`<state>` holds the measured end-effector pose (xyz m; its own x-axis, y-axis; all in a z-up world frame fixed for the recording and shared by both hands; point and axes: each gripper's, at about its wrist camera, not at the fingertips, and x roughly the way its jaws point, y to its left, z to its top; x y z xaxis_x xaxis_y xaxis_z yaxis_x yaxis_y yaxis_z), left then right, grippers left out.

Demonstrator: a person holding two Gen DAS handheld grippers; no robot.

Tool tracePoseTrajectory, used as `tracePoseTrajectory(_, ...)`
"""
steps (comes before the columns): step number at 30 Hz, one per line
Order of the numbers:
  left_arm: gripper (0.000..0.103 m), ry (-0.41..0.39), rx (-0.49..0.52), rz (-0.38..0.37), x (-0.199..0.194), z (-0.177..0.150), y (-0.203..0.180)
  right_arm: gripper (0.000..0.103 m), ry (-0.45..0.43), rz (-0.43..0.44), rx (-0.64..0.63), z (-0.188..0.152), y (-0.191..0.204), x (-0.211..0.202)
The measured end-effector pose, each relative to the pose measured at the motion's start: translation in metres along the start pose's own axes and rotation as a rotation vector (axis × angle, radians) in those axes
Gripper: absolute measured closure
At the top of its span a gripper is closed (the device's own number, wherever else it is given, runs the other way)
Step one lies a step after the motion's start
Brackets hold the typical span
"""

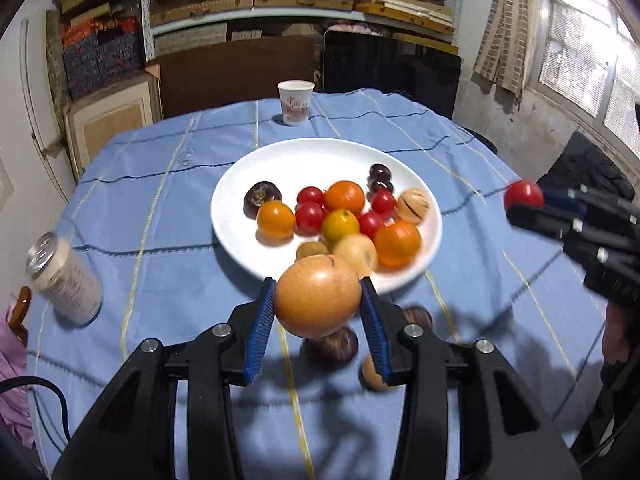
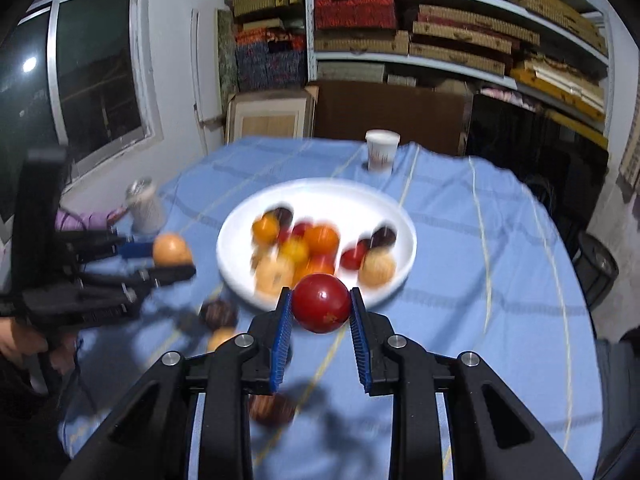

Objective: Organize fruits
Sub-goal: 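Lower the red tomato and pale orange fruit onto the plate and open both grippers, then grasp a dark mangosteen with the right gripper while the left grasps a pale orange fruit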

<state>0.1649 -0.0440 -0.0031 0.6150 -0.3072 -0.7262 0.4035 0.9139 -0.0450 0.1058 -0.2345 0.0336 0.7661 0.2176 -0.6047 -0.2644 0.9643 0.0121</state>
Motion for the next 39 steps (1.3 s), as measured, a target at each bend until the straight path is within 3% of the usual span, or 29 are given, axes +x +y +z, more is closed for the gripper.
tracePoseTrajectory(7,0.062,0.064,-0.045,0.029,0.058,0.029,0.019,0.075,0.033,-0.031,-0.008,0.061,-0.005,0.081)
tracePoseTrajectory(15,0.062,0.101,-0.058,0.054,0.087,0.031,0.029,0.073,0.087,-0.074,-0.008,0.068,-0.007,0.142)
tracePoseTrajectory(18,0.059,0.089,-0.040,0.087,0.084,0.032,0.026,0.062,0.072,-0.090,-0.020,0.064,-0.005,0.137)
tracePoseTrajectory(22,0.027,0.030,-0.044,0.124,0.067,0.034,0.023,0.062,0.057,-0.092,-0.021,0.061,-0.006,0.119)
tracePoseTrajectory(26,0.015,-0.018,-0.051,0.130,0.041,0.029,0.019,0.062,0.041,-0.079,-0.019,0.053,-0.005,0.091)
tracePoseTrajectory(30,0.014,-0.038,-0.064,0.102,0.011,0.012,0.021,0.061,0.042,-0.066,-0.008,0.033,-0.002,0.054)
tracePoseTrajectory(34,0.013,-0.039,-0.081,0.070,-0.014,-0.016,0.023,0.061,0.085,0.002,-0.001,-0.014,0.007,0.026)
tracePoseTrajectory(39,0.013,0.007,-0.079,0.052,-0.022,-0.055,0.017,0.061,0.179,0.049,-0.040,-0.077,0.030,0.024)
